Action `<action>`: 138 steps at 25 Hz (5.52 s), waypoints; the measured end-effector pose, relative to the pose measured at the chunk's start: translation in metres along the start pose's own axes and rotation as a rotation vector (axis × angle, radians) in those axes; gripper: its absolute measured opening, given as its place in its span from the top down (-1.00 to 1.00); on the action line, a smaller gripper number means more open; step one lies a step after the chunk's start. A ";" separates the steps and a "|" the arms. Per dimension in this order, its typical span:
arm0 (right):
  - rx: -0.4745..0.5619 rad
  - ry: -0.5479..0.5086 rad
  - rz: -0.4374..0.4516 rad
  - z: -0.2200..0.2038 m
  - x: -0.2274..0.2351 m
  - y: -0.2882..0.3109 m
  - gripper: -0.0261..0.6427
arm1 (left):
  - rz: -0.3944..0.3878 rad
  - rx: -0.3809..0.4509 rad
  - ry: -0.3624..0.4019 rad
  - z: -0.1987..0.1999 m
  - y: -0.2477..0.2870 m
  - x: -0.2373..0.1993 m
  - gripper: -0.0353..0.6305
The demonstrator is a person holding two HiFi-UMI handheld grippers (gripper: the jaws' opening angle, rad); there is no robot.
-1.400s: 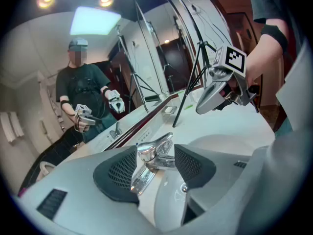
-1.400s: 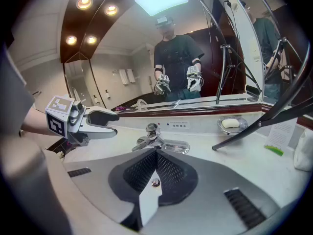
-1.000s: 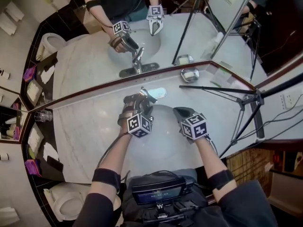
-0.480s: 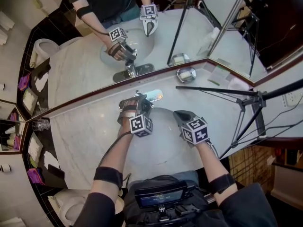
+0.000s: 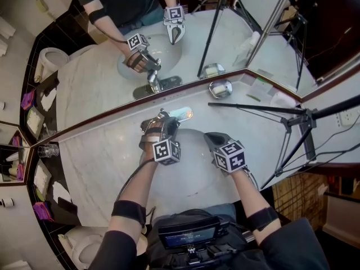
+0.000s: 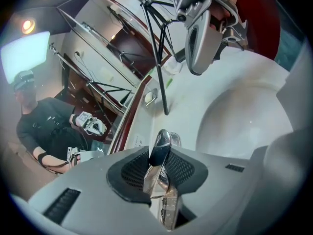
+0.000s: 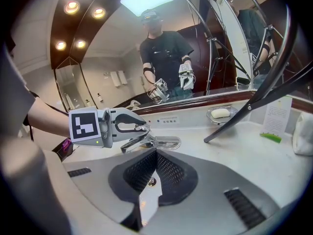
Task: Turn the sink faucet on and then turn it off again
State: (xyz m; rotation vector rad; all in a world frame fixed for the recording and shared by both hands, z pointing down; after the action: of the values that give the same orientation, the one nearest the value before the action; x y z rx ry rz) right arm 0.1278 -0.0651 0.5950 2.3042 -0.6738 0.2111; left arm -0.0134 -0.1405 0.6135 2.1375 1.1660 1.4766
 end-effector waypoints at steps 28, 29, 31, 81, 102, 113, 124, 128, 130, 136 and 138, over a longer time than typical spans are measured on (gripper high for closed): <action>-0.004 -0.010 0.024 0.005 -0.006 0.007 0.84 | -0.066 0.044 -0.297 -0.018 -0.001 -0.030 0.59; -0.004 -0.012 0.025 0.005 -0.007 0.008 0.84 | -0.068 0.046 -0.317 -0.019 -0.002 -0.032 0.58; -0.005 -0.013 0.025 0.006 -0.008 0.008 0.84 | -0.076 0.051 -0.350 -0.021 -0.003 -0.036 0.54; 0.053 -0.165 0.067 0.025 -0.052 -0.030 0.84 | 0.151 0.132 -1.260 -0.080 -0.223 -0.001 0.88; 0.034 -0.158 0.074 0.019 -0.056 -0.024 0.84 | 0.197 0.165 -1.226 -0.087 -0.217 0.006 0.88; 0.032 -0.115 0.064 0.017 -0.045 -0.016 0.84 | 0.051 0.152 -0.956 -0.055 -0.156 -0.020 0.58; 0.015 -0.072 0.038 0.008 -0.025 -0.011 0.84 | -0.083 0.070 -0.644 -0.040 -0.079 -0.026 0.26; 0.014 -0.061 0.032 0.008 -0.021 -0.008 0.84 | -0.105 0.040 -0.530 -0.034 -0.054 -0.027 0.23; 0.013 -0.056 0.030 0.008 -0.019 -0.007 0.84 | -0.108 0.027 -0.472 -0.031 -0.043 -0.027 0.23; 0.012 -0.041 0.022 0.009 -0.011 -0.005 0.84 | -0.103 0.013 -0.309 -0.019 -0.021 -0.029 0.23; 0.010 -0.035 0.021 0.008 -0.010 -0.004 0.84 | -0.109 0.008 -0.266 -0.017 -0.016 -0.025 0.23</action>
State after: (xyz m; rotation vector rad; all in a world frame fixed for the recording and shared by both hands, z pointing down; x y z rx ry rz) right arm 0.1215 -0.0637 0.5836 2.3162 -0.7164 0.1846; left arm -0.0397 -0.1526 0.5945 2.1571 1.1695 1.1038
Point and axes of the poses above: the fingertips, and each gripper's own axes: y forward along the fingers, x to its right, z out of its top, the point moved 5 cm from there along -y, backward along the fingers, and after that the axes turned 1 degree about -x, right-handed, at the moved point
